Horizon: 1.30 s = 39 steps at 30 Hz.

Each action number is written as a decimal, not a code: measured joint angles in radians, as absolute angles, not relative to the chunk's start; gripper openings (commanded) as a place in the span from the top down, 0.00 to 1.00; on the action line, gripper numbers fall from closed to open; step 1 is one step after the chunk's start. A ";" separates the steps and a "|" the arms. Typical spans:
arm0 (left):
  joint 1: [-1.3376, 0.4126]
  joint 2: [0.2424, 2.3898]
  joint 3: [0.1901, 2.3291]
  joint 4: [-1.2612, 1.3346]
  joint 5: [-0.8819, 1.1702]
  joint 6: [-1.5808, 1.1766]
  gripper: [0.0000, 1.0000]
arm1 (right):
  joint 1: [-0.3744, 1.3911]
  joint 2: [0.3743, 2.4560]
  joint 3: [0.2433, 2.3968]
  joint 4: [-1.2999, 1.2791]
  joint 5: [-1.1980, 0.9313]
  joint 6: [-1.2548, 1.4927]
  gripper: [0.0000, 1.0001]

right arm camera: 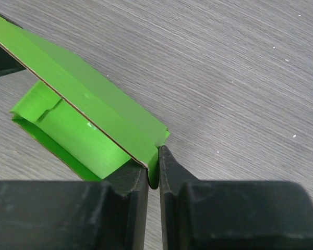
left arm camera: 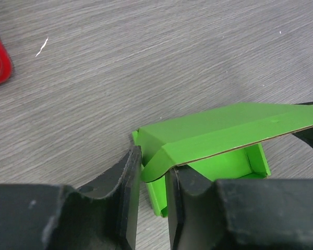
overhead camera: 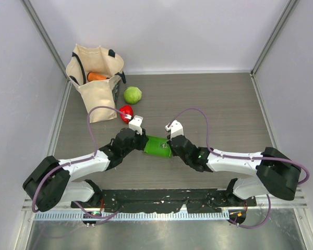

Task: Fold the paper box

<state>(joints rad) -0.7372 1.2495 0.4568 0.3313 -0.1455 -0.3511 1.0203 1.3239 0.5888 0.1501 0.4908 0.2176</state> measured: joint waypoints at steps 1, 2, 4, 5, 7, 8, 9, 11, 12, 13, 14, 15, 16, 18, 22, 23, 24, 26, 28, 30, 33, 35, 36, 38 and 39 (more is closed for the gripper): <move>-0.737 1.253 0.462 0.332 -0.146 -0.350 0.80 | 1.021 1.333 0.592 0.150 0.497 0.216 0.93; -0.737 1.258 0.468 0.331 -0.146 -0.350 0.82 | 1.022 1.346 0.598 0.150 0.506 0.216 0.94; -0.737 1.271 0.482 0.331 -0.146 -0.345 0.92 | 1.028 1.372 0.617 0.148 0.536 0.213 0.99; -0.737 1.277 0.489 0.330 -0.149 -0.340 0.94 | 1.031 1.386 0.629 0.148 0.551 0.213 0.99; -0.733 1.293 0.504 0.321 -0.158 -0.331 1.00 | 1.042 1.414 0.649 0.149 0.579 0.212 0.99; -0.731 1.301 0.510 0.315 -0.165 -0.328 1.00 | 1.049 1.428 0.660 0.147 0.599 0.212 0.99; -0.730 1.308 0.514 0.312 -0.171 -0.327 1.00 | 1.056 1.441 0.673 0.141 0.619 0.212 0.99; -0.730 1.312 0.525 0.300 -0.185 -0.324 1.00 | 1.063 1.464 0.698 0.132 0.659 0.213 0.99; -0.730 1.313 0.529 0.299 -0.190 -0.324 1.00 | 1.065 1.473 0.707 0.131 0.680 0.215 0.99; -0.730 1.314 0.534 0.295 -0.196 -0.324 1.00 | 1.065 1.481 0.720 0.126 0.701 0.220 0.99; -0.730 1.315 0.537 0.295 -0.202 -0.326 1.00 | 1.065 1.489 0.734 0.122 0.721 0.228 0.99; -0.730 1.316 0.541 0.297 -0.210 -0.332 1.00 | 1.065 1.501 0.752 0.112 0.745 0.242 0.99; -0.730 1.318 0.543 0.300 -0.218 -0.335 1.00 | 1.065 1.514 0.774 0.100 0.771 0.255 0.99; -0.730 1.325 0.544 0.311 -0.233 -0.344 1.00 | 1.065 1.545 0.822 0.066 0.818 0.296 0.99; -0.727 1.360 0.544 0.349 -0.268 -0.392 1.00 | 1.067 1.633 0.923 -0.006 0.915 0.399 0.99; -0.727 1.370 0.544 0.356 -0.276 -0.406 1.00 | 1.070 1.654 0.940 -0.022 0.937 0.424 0.99; -0.727 1.380 0.544 0.362 -0.283 -0.419 1.00 | 1.074 1.670 0.952 -0.038 0.956 0.450 0.99; -0.730 1.391 0.544 0.377 -0.297 -0.443 1.00 | 1.084 1.689 0.960 -0.059 0.986 0.497 0.99; -0.736 1.394 0.544 0.383 -0.307 -0.467 1.00 | 1.092 1.692 0.960 -0.074 1.003 0.537 0.99; -0.746 1.394 0.544 0.383 -0.318 -0.485 1.00 | 1.094 1.692 0.958 -0.076 1.017 0.562 0.99; -0.768 1.394 0.543 0.383 -0.335 -0.496 1.00 | 1.093 1.681 0.919 -0.037 1.026 0.583 0.99; -0.786 1.398 0.541 0.388 -0.345 -0.498 1.00 | 1.095 1.663 0.867 0.013 1.024 0.591 0.99; -0.796 1.401 0.538 0.394 -0.353 -0.498 1.00 | 1.097 1.656 0.847 0.033 1.025 0.594 0.99; -0.816 1.407 0.532 0.411 -0.373 -0.498 1.00 | 1.100 1.644 0.810 0.071 1.026 0.599 0.99; -0.823 1.409 0.529 0.416 -0.381 -0.498 1.00 | 1.102 1.641 0.798 0.088 1.028 0.600 0.99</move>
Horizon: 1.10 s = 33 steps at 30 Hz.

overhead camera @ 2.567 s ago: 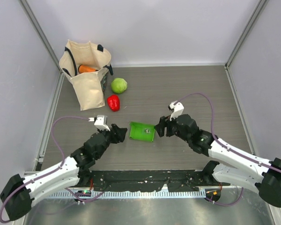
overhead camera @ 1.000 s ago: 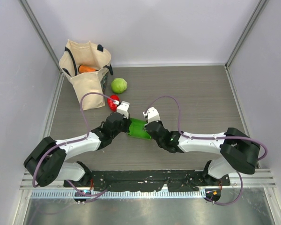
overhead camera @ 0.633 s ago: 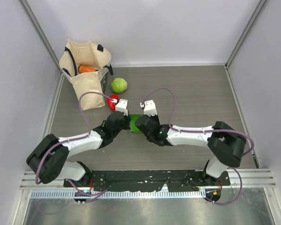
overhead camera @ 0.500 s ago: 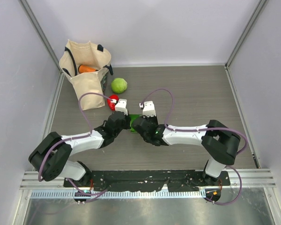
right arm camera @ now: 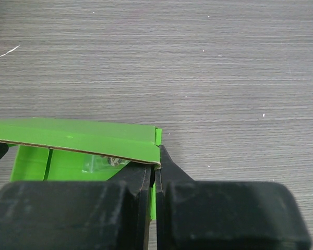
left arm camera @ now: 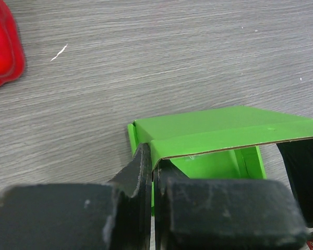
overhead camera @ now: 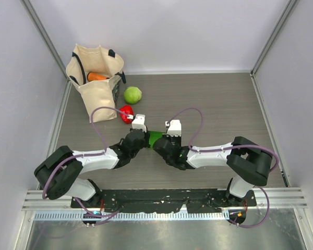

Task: Fold the paper box

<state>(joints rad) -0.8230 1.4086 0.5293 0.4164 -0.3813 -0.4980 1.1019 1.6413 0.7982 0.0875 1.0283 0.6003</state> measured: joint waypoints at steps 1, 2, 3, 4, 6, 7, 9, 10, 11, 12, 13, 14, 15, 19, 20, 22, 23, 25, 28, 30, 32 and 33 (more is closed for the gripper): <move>-0.834 1.411 0.524 0.428 -0.395 -0.498 1.00 | 1.105 1.636 0.780 0.112 1.031 0.602 0.99; -0.844 1.412 0.520 0.435 -0.405 -0.498 1.00 | 1.106 1.632 0.765 0.131 1.033 0.604 0.99; -0.855 1.413 0.516 0.442 -0.418 -0.498 1.00 | 1.108 1.629 0.751 0.149 1.037 0.607 0.99; -0.863 1.414 0.513 0.446 -0.426 -0.498 1.00 | 1.110 1.627 0.743 0.160 1.042 0.610 0.99; -0.878 1.416 0.506 0.458 -0.446 -0.499 1.00 | 1.113 1.627 0.733 0.172 1.052 0.631 0.99; -0.883 1.416 0.502 0.463 -0.453 -0.499 1.00 | 1.113 1.627 0.733 0.172 1.053 0.645 0.99; -0.890 1.417 0.497 0.471 -0.464 -0.499 1.00 | 1.113 1.627 0.737 0.156 1.055 0.685 0.99; -0.893 1.417 0.493 0.476 -0.468 -0.499 1.00 | 1.114 1.627 0.745 0.133 1.055 0.707 0.99; -0.895 1.417 0.491 0.479 -0.472 -0.500 1.00 | 1.115 1.628 0.755 0.113 1.056 0.726 0.99; -0.896 1.417 0.488 0.482 -0.476 -0.501 1.00 | 1.116 1.628 0.772 0.082 1.057 0.750 0.99; -0.896 1.417 0.486 0.485 -0.482 -0.504 1.00 | 1.117 1.629 0.783 0.062 1.058 0.767 0.99; -0.896 1.417 0.484 0.488 -0.485 -0.508 1.00 | 1.118 1.631 0.791 0.047 1.060 0.776 0.99; -0.898 1.417 0.482 0.491 -0.487 -0.512 1.00 | 1.119 1.635 0.799 0.031 1.064 0.789 0.99; -0.905 1.423 0.478 0.506 -0.496 -0.516 1.00 | 1.125 1.645 0.801 0.015 1.081 0.816 0.99; -0.906 1.423 0.475 0.511 -0.500 -0.516 1.00 | 1.127 1.645 0.796 0.027 1.085 0.816 0.99; -0.915 1.426 0.466 0.526 -0.501 -0.516 1.00 | 1.133 1.645 0.762 0.072 1.093 0.815 0.99; -0.920 1.428 0.459 0.535 -0.502 -0.516 1.00 | 1.137 1.645 0.732 0.117 1.100 0.815 0.99; -0.935 1.436 0.454 0.537 -0.503 -0.516 1.00 | 1.143 1.645 0.685 0.193 1.104 0.801 0.99; -0.963 1.449 0.442 0.561 -0.525 -0.516 1.00 | 1.156 1.645 0.628 0.302 1.123 0.772 0.99; -0.978 1.453 0.432 0.579 -0.548 -0.517 1.00 | 1.167 1.648 0.609 0.353 1.134 0.752 0.99; -0.992 1.455 0.423 0.588 -0.566 -0.517 1.00 | 1.178 1.652 0.596 0.384 1.148 0.735 0.95; -0.998 1.455 0.418 0.594 -0.574 -0.517 1.00 | 1.183 1.653 0.593 0.389 1.154 0.727 0.92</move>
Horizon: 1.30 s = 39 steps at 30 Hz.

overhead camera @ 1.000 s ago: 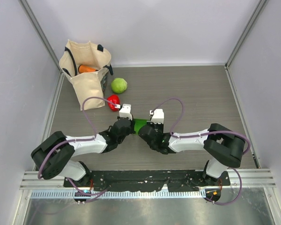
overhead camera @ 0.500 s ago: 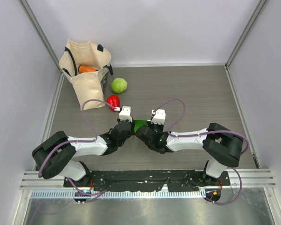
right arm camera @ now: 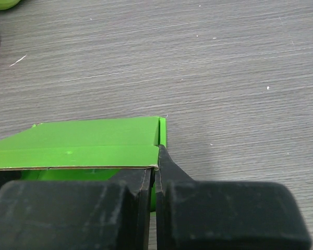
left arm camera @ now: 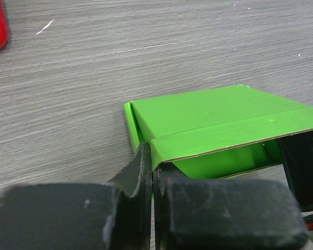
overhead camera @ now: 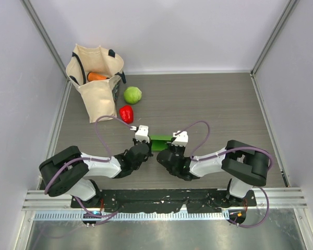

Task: Fold the paper box

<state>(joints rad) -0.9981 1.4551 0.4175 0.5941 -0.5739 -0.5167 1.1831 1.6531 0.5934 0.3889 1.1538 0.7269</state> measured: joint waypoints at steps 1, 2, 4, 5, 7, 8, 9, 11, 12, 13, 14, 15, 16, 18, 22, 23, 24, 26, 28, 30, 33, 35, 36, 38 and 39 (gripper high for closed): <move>-1.005 1.455 0.413 0.598 -0.583 -0.517 1.00 | 1.188 1.654 0.593 0.389 1.158 0.720 0.87; -1.009 1.455 0.410 0.601 -0.588 -0.517 1.00 | 1.191 1.654 0.594 0.385 1.161 0.717 0.78; -1.019 1.455 0.402 0.606 -0.601 -0.517 1.00 | 1.194 1.650 0.596 0.360 1.155 0.716 0.63; -1.024 1.455 0.399 0.606 -0.602 -0.517 1.00 | 1.196 1.647 0.596 0.337 1.142 0.716 0.59; -1.037 1.455 0.391 0.600 -0.601 -0.517 1.00 | 1.201 1.637 0.596 0.283 1.120 0.718 0.49; -1.041 1.456 0.388 0.596 -0.601 -0.517 1.00 | 1.203 1.626 0.596 0.250 1.110 0.721 0.46; -1.047 1.456 0.384 0.590 -0.602 -0.517 1.00 | 1.206 1.612 0.596 0.213 1.101 0.728 0.42; -1.056 1.459 0.381 0.587 -0.610 -0.517 1.00 | 1.219 1.576 0.596 0.148 1.089 0.736 0.36; -1.062 1.460 0.381 0.587 -0.615 -0.517 1.00 | 1.229 1.556 0.596 0.117 1.084 0.742 0.36; -1.065 1.460 0.381 0.587 -0.623 -0.517 1.00 | 1.243 1.536 0.596 0.083 1.083 0.751 0.35; -1.068 1.460 0.380 0.587 -0.628 -0.517 1.00 | 1.254 1.520 0.596 0.054 1.082 0.762 0.34; -1.072 1.460 0.379 0.587 -0.633 -0.517 1.00 | 1.272 1.503 0.597 0.015 1.082 0.779 0.30; -1.076 1.460 0.379 0.587 -0.638 -0.517 1.00 | 1.289 1.487 0.598 -0.026 1.082 0.798 0.30; -1.082 1.463 0.379 0.587 -0.648 -0.517 1.00 | 1.323 1.444 0.598 -0.135 1.074 0.848 0.30; -1.093 1.473 0.379 0.595 -0.669 -0.517 1.00 | 1.347 1.330 0.587 -0.287 0.996 0.909 0.27; -1.095 1.473 0.379 0.595 -0.672 -0.517 1.00 | 1.347 1.290 0.576 -0.302 0.965 0.906 0.25; -1.098 1.475 0.379 0.595 -0.677 -0.517 1.00 | 1.347 1.230 0.559 -0.315 0.925 0.902 0.21; -1.102 1.478 0.382 0.595 -0.683 -0.517 1.00 | 1.343 1.090 0.527 -0.347 0.850 0.895 0.09; -1.105 1.481 0.387 0.594 -0.686 -0.517 1.00 | 1.320 0.976 0.525 -0.383 0.786 0.909 0.09; -1.108 1.485 0.392 0.591 -0.688 -0.517 1.00 | 1.258 0.885 0.540 -0.408 0.699 0.934 0.09; -1.112 1.485 0.393 0.586 -0.692 -0.517 1.00 | 1.082 0.834 0.594 -0.420 0.541 0.995 0.09; -1.113 1.485 0.396 0.581 -0.694 -0.517 1.00 | 1.005 0.846 0.626 -0.410 0.464 1.057 0.10; -1.113 1.485 0.398 0.577 -0.696 -0.517 1.00 | 0.983 0.860 0.636 -0.398 0.431 1.092 0.11; -1.115 1.486 0.403 0.568 -0.698 -0.517 1.00 | 0.962 0.900 0.650 -0.372 0.377 1.158 0.14; -1.116 1.488 0.406 0.565 -0.699 -0.517 1.00 | 0.954 0.928 0.656 -0.352 0.356 1.197 0.17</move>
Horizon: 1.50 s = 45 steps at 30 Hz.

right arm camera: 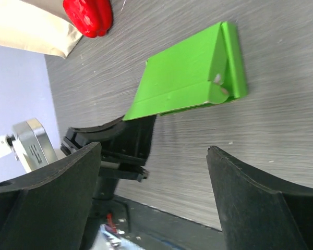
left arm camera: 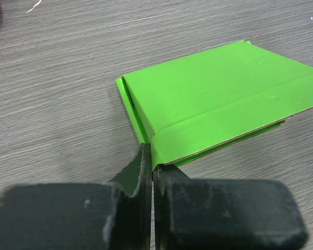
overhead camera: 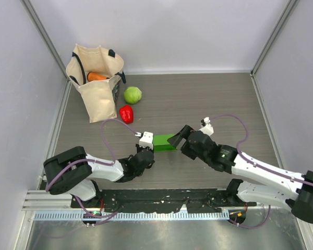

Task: Fold the paper box

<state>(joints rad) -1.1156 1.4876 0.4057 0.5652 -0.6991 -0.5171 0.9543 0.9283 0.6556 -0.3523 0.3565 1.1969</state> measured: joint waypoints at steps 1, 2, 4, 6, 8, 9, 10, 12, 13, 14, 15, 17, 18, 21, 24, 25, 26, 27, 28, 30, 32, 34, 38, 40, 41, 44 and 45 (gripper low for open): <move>-1.117 1.489 0.408 0.563 -0.700 -0.517 1.00 | 0.951 0.963 0.659 -0.326 0.332 1.242 0.19; -1.118 1.490 0.409 0.562 -0.700 -0.517 1.00 | 0.946 0.990 0.659 -0.307 0.316 1.272 0.21; -1.119 1.491 0.412 0.558 -0.702 -0.517 1.00 | 0.943 1.052 0.653 -0.249 0.284 1.356 0.23; -1.119 1.491 0.414 0.556 -0.704 -0.517 1.00 | 0.942 1.100 0.639 -0.189 0.269 1.414 0.26; -1.119 1.491 0.414 0.554 -0.706 -0.517 1.00 | 0.942 1.144 0.629 -0.145 0.262 1.463 0.29; -1.119 1.491 0.414 0.553 -0.707 -0.517 1.00 | 0.941 1.162 0.624 -0.128 0.263 1.483 0.34; -1.120 1.491 0.415 0.551 -0.707 -0.517 1.00 | 0.941 1.177 0.621 -0.115 0.263 1.504 0.37; -1.121 1.491 0.416 0.549 -0.707 -0.516 1.00 | 0.939 1.202 0.611 -0.087 0.264 1.541 0.49; -1.121 1.491 0.417 0.548 -0.707 -0.516 1.00 | 0.939 1.209 0.606 -0.075 0.264 1.553 0.53; -1.121 1.491 0.417 0.548 -0.708 -0.516 1.00 | 0.939 1.218 0.598 -0.059 0.265 1.571 0.57; -1.122 1.491 0.417 0.547 -0.709 -0.517 1.00 | 0.938 1.225 0.590 -0.043 0.265 1.589 0.61; -1.124 1.491 0.417 0.546 -0.712 -0.517 1.00 | 0.938 1.234 0.570 -0.012 0.268 1.626 0.62; -1.125 1.491 0.417 0.546 -0.712 -0.516 1.00 | 0.938 1.238 0.562 0.002 0.268 1.640 0.64; -1.128 1.491 0.417 0.545 -0.715 -0.517 1.00 | 0.938 1.253 0.532 0.038 0.277 1.682 0.66; -1.132 1.493 0.417 0.545 -0.717 -0.516 1.00 | 0.938 1.271 0.513 0.082 0.286 1.714 0.66; -1.132 1.493 0.417 0.545 -0.719 -0.517 1.00 | 0.938 1.275 0.508 0.097 0.289 1.724 0.67; -1.132 1.493 0.417 0.545 -0.720 -0.516 1.00 | 0.937 1.279 0.503 0.113 0.291 1.732 0.67; -1.133 1.493 0.417 0.545 -0.722 -0.516 1.00 | 0.935 1.282 0.496 0.132 0.294 1.741 0.68; -1.133 1.493 0.417 0.545 -0.722 -0.516 1.00 | 0.934 1.287 0.487 0.151 0.294 1.753 0.69; -1.134 1.495 0.417 0.545 -0.723 -0.516 1.00 | 0.934 1.297 0.469 0.190 0.296 1.773 0.69; -1.136 1.497 0.417 0.546 -0.727 -0.516 1.00 | 0.931 1.309 0.456 0.222 0.300 1.791 0.69; -1.139 1.502 0.417 0.551 -0.733 -0.516 1.00 | 0.927 1.325 0.450 0.257 0.305 1.806 0.69; -1.145 1.512 0.417 0.566 -0.744 -0.514 1.00 | 0.919 1.377 0.449 0.326 0.306 1.818 0.67; -1.147 1.515 0.417 0.569 -0.749 -0.514 1.00 | 0.918 1.401 0.449 0.355 0.309 1.822 0.67; -1.148 1.516 0.417 0.571 -0.751 -0.514 1.00 | 0.915 1.412 0.449 0.370 0.310 1.825 0.71; -1.149 1.517 0.417 0.571 -0.752 -0.513 1.00 | 0.908 1.441 0.450 0.406 0.310 1.832 0.81; -1.149 1.517 0.417 0.571 -0.752 -0.513 0.98 | 0.907 1.445 0.450 0.415 0.310 1.834 0.83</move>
<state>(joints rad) -1.1492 1.5166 0.4168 0.5713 -0.7521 -0.5125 0.9073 1.4452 0.4496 0.4149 0.3103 1.8339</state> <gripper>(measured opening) 0.021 0.257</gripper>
